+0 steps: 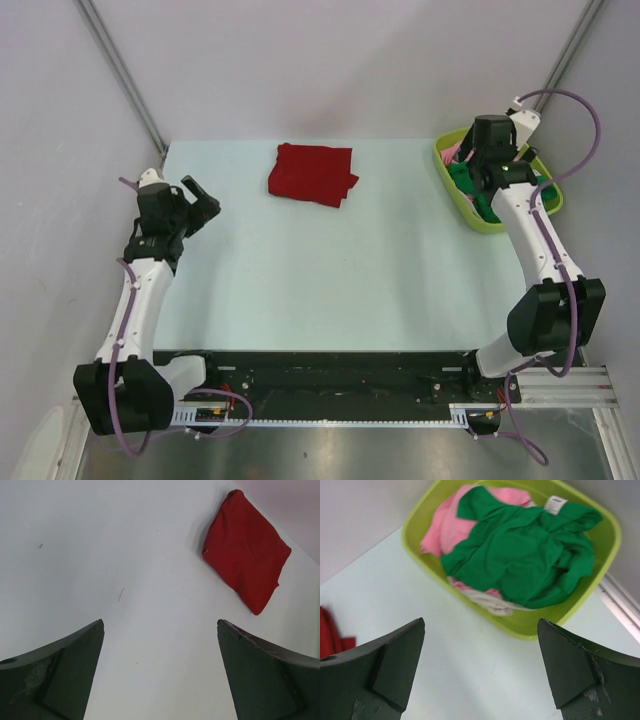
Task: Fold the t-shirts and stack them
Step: Grab the tshirt from the pile
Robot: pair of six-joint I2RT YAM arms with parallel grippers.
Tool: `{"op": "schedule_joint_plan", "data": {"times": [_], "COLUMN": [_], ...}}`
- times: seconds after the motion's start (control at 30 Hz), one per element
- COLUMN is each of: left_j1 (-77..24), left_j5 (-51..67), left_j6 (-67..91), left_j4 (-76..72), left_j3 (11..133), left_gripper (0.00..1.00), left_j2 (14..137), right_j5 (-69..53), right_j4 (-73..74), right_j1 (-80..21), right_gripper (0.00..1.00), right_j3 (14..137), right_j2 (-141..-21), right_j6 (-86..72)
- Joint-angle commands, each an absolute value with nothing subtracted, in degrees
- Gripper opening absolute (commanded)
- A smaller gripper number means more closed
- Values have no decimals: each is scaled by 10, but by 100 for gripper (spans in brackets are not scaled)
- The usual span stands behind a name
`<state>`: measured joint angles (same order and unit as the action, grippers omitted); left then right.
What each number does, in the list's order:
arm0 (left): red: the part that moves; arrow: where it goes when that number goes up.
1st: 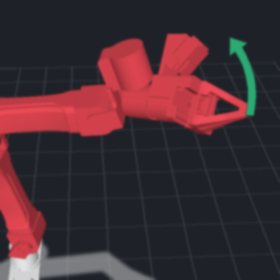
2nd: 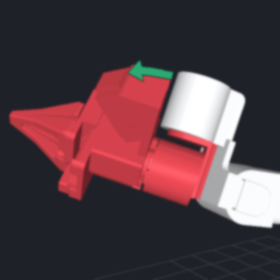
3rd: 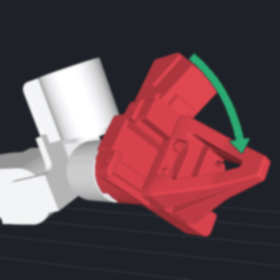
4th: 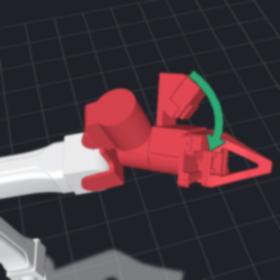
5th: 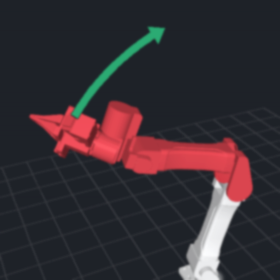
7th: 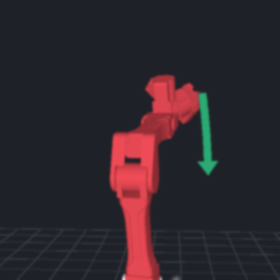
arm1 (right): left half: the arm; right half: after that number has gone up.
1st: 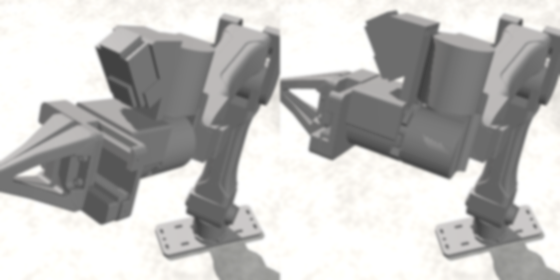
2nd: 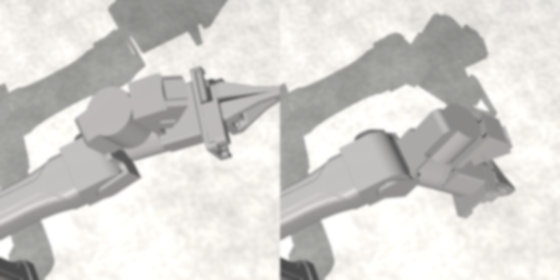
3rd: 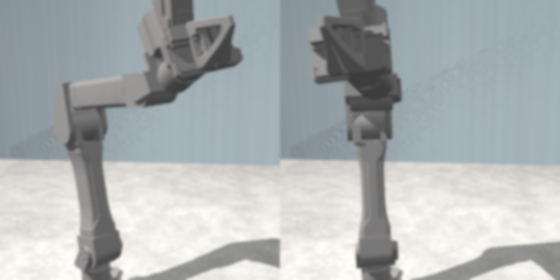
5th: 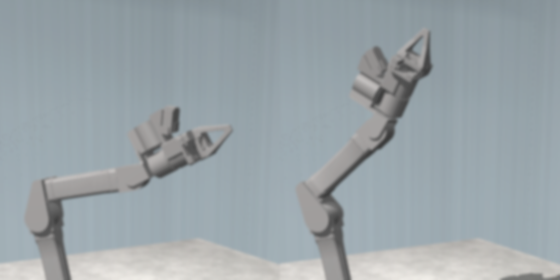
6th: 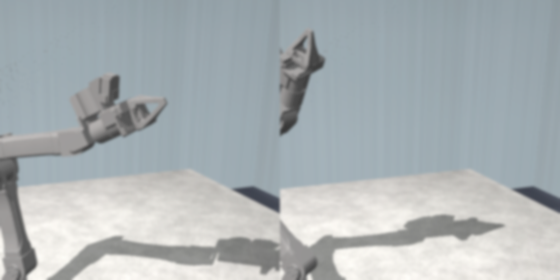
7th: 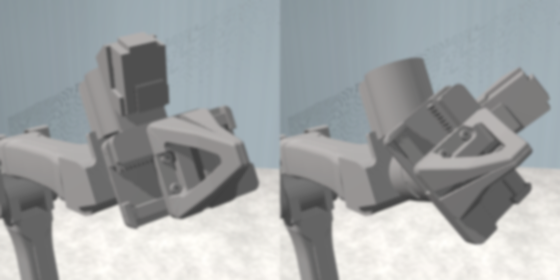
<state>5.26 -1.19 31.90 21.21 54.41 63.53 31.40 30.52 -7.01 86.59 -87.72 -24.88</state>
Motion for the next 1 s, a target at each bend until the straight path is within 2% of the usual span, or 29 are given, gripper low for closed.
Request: {"op": "schedule_joint_plan", "data": {"times": [0.0, 0.13, 0.4, 0.57, 0.67, 0.73, 0.77, 0.87, 0.9, 0.97], "left_j1": [63, 70, 78, 95, 107, 113, 115, 122, 123, 126], "left_j5": [15, 12, 54, 86, 117, 136, 143, 155, 156, 158], "left_j6": [338, 333, 343, 350, 363, 372, 374, 378, 378, 379], "left_j4": [180, 173, 160, 150, 136, 128, 126, 123, 120, 116], "left_j3": [508, 497, 480, 476, 465, 461, 459, 456, 455, 453], "left_gripper": [100, 100, 100, 100, 100, 100, 100, 100, 100, 100], "left_j2": [608, 593, 575, 570, 571, 575, 576, 581, 581, 579], "right_j5": [318, 226, 213, 135, 143, 143, 145, 138, 142, 148], "right_j4": [306, 315, 347, 317, 326, 336, 343, 331, 330, 349], "right_j1": [-5, 60, 87, 115, 115, 119, 120, 123, 123, 120], "right_gripper": [100, 100, 100, 100, 100, 96, 92, 66, 40, 0], "right_j3": [887, 921, 1043, 1051, 1057, 1060, 1059, 1047, 1049, 1063], "right_j2": [-903, -967, -1134, -1185, -1215, -1240, -1245, -1250, -1251, -1247], "right_j6": [-271, -295, -240, -273, -283, -294, -299, -304, -304, -303]}}
